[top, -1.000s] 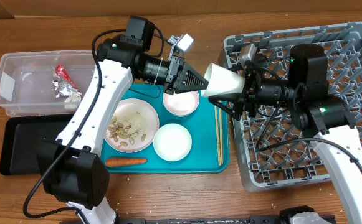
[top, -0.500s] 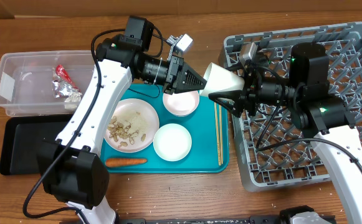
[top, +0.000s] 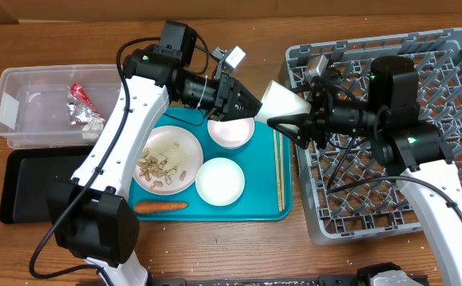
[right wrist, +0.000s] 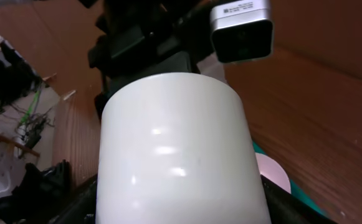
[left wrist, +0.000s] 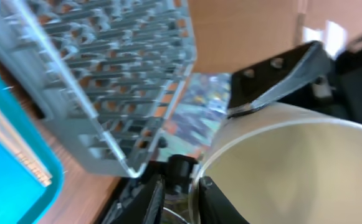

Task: Sort waste into correct bins and load items into the dishwasher
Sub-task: 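Lift the cup and hand it to the right gripper over the rack, then place the paper cup into the dish rack with the right gripper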

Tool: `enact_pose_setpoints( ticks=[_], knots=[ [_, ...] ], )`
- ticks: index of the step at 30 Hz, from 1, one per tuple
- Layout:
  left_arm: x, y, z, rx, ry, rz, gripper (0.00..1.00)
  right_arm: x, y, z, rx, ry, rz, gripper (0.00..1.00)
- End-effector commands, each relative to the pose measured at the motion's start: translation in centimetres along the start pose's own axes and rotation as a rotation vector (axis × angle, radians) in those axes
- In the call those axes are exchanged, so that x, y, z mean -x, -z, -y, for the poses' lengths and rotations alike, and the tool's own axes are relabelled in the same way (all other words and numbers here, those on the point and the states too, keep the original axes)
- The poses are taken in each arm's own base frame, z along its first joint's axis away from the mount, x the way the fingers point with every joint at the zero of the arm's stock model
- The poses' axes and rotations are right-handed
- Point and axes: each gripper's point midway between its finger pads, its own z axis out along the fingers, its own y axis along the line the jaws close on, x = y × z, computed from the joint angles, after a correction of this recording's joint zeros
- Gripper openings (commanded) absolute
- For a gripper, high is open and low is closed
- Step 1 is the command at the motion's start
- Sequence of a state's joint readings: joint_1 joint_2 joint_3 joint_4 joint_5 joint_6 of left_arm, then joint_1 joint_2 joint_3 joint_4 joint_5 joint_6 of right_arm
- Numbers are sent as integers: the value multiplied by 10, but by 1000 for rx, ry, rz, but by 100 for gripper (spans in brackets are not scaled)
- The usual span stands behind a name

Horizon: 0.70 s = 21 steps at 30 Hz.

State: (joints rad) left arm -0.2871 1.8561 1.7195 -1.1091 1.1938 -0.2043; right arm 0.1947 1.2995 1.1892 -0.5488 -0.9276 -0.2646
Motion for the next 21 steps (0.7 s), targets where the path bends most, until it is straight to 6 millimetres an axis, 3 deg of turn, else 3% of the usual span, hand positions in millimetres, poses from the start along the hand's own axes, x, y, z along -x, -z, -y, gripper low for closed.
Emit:
enact_pose_setpoints(
  ticks=[1, 7, 11, 14, 21],
  knots=[
    [6, 10, -35, 261, 23, 63, 18, 8, 5, 17, -123, -36, 3, 56],
    [6, 36, -71, 514, 84, 127, 17, -18, 22, 69, -461, -223, -70, 49],
    [0, 61, -78, 646, 93, 170, 17, -31, 49, 94, -641, -350, -95, 42],
    [-6, 81, -76, 738, 82, 212, 17, -35, 79, 109, -756, -417, -106, 42],
    [-21, 119, -60, 907, 40, 306, 17, -46, 181, 142, -1046, -593, -78, 42]
  ],
)
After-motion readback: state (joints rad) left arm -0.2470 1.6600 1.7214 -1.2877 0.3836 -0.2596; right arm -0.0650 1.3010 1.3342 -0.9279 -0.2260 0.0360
